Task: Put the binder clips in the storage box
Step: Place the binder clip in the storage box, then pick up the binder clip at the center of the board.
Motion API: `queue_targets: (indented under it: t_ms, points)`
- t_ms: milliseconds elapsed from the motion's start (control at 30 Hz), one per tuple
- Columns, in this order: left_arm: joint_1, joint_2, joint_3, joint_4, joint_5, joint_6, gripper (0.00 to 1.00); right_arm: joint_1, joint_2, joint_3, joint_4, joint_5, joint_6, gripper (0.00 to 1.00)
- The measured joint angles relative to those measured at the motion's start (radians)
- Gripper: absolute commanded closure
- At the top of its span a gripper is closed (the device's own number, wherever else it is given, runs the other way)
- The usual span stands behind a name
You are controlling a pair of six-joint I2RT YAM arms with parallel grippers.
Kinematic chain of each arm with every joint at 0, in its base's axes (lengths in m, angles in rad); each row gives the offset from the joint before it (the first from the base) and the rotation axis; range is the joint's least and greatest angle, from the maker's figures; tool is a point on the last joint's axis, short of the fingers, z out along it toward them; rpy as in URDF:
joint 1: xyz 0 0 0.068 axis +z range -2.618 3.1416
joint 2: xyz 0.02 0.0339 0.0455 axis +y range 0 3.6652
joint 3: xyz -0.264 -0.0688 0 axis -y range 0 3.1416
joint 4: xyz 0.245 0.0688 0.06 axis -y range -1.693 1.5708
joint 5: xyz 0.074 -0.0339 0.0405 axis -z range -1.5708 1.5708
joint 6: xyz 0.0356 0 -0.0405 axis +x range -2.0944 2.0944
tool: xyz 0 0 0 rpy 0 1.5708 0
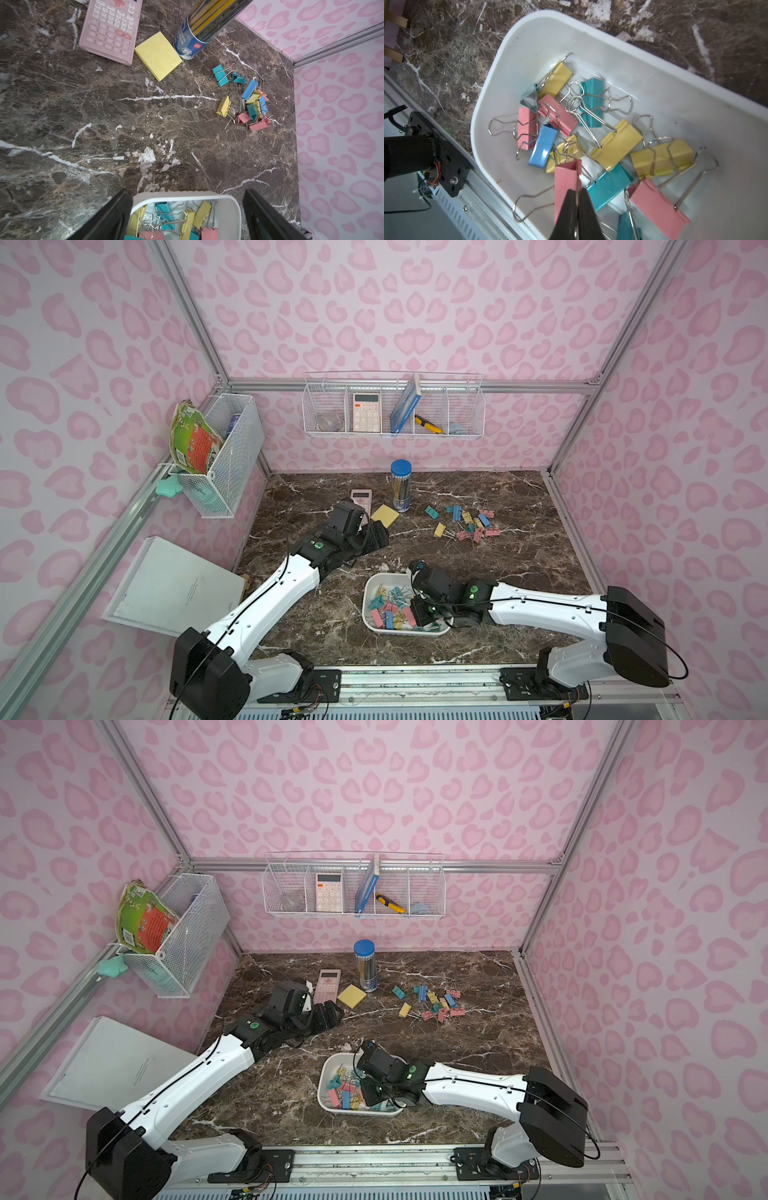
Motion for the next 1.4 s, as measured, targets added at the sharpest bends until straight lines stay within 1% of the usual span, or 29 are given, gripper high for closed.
queue_targets:
  t_ms: [33, 167, 267, 367, 467, 533, 600, 633, 800, 967, 1067, 1167, 1233, 1333, 1400]
  points:
    - [-0.002, 0.008, 0.006, -0.001, 0.006, 0.0, 0.12, 0.0, -0.01, 0.0, 0.0, 0.0, -0.002, 0.73]
    - [-0.005, 0.057, 0.045, -0.001, 0.023, 0.0, 0.13, -0.013, -0.09, -0.004, 0.008, 0.028, -0.002, 0.67]
    - [-0.005, 0.105, 0.082, 0.003, 0.03, -0.001, 0.17, -0.083, -0.174, -0.027, 0.035, 0.05, 0.003, 0.63]
    - [-0.006, 0.173, 0.139, 0.01, 0.043, -0.008, 0.23, -0.259, -0.291, -0.088, 0.105, 0.06, 0.008, 0.58]
    - [-0.006, 0.271, 0.221, 0.032, 0.063, -0.012, 0.28, -0.526, -0.393, -0.183, 0.218, 0.026, 0.042, 0.56]
    - [-0.009, 0.345, 0.28, 0.054, 0.079, -0.012, 0.31, -0.695, -0.423, -0.24, 0.277, -0.041, 0.072, 0.55]
    - [-0.017, 0.426, 0.343, 0.078, 0.098, -0.01, 0.33, -0.801, -0.428, -0.267, 0.317, -0.106, 0.093, 0.54]
    - [-0.023, 0.467, 0.375, 0.089, 0.1, -0.004, 0.35, -0.829, -0.426, -0.27, 0.331, -0.133, 0.097, 0.54]
    - [-0.077, 0.674, 0.557, 0.122, 0.091, 0.042, 0.42, -0.856, -0.415, -0.26, 0.391, -0.215, 0.107, 0.53]
    - [-0.158, 0.866, 0.736, 0.121, 0.015, 0.147, 0.46, -0.858, -0.43, -0.288, 0.404, -0.236, 0.108, 0.52]
    - [-0.192, 0.986, 0.877, 0.077, -0.046, 0.25, 0.45, -0.858, -0.441, -0.291, 0.405, -0.235, 0.102, 0.52]
    - [-0.212, 1.108, 1.014, 0.016, -0.109, 0.378, 0.45, -0.858, -0.443, -0.28, 0.403, -0.235, 0.086, 0.52]
    - [-0.222, 1.191, 1.115, -0.058, -0.148, 0.465, 0.44, -0.858, -0.443, -0.269, 0.403, -0.235, 0.076, 0.52]
    - [-0.227, 1.27, 1.225, -0.144, -0.171, 0.551, 0.44, -0.858, -0.443, -0.265, 0.403, -0.235, 0.062, 0.52]
    - [-0.227, 1.296, 1.256, -0.187, -0.168, 0.594, 0.44, -0.858, -0.443, -0.265, 0.403, -0.236, 0.056, 0.52]
